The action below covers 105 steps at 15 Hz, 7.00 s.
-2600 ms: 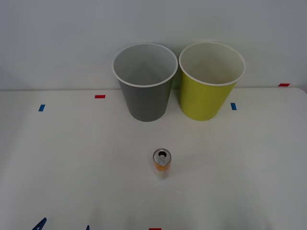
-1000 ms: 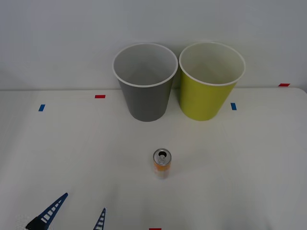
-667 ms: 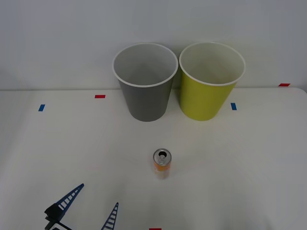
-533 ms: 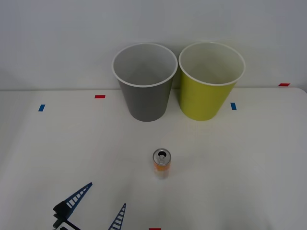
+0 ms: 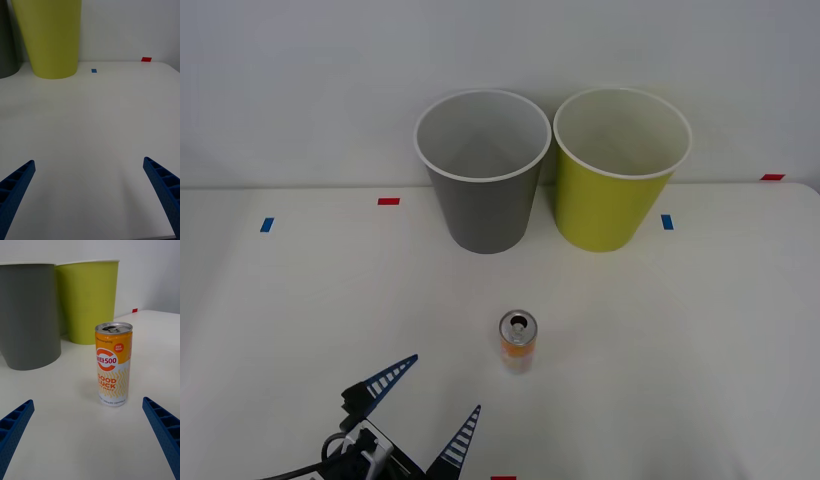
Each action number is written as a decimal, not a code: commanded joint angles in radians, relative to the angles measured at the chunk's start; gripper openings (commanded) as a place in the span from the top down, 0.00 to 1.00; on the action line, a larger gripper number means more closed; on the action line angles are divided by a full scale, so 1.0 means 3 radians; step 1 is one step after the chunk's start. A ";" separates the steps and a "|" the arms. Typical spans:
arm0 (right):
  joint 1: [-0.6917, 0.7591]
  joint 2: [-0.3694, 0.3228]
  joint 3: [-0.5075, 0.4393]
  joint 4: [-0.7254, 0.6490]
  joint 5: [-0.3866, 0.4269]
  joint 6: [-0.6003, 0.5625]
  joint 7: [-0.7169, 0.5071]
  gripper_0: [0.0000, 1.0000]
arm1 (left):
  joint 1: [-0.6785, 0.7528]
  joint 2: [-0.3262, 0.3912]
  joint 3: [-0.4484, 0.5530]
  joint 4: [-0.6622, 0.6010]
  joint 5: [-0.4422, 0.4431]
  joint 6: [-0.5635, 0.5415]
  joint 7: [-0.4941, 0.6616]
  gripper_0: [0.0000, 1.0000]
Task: Put cans in the gray bin and PET bottles in the light green bin.
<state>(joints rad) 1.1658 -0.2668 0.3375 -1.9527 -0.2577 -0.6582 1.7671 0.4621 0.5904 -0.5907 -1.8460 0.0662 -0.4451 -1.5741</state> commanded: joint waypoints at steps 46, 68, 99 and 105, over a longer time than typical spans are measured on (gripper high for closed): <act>0.0000 0.0000 0.0000 0.0000 0.0000 0.0000 0.0000 0.00 | -0.1177 -0.0623 -0.0439 0.0314 0.0106 0.1064 0.0042 0.96; 0.0000 0.0000 0.0000 0.0000 0.0000 0.0000 0.0000 0.00 | -0.1939 -0.0506 0.1596 -0.2340 0.1753 0.5324 -0.0086 0.99; 0.0000 0.0000 0.0000 0.0000 0.0000 0.0000 0.0000 0.00 | -0.3964 -0.0899 0.1345 0.0299 0.1773 0.3923 -0.0066 1.00; 0.0000 0.0000 0.0000 0.0000 0.0000 0.0000 0.0000 0.00 | -0.3969 -0.0930 0.1350 0.0529 0.1640 0.3713 -0.0081 1.00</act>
<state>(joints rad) 1.1658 -0.2669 0.3375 -1.9528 -0.2577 -0.6580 1.7671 -0.7286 0.3134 -0.1857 -1.6938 0.5618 0.6742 -1.5977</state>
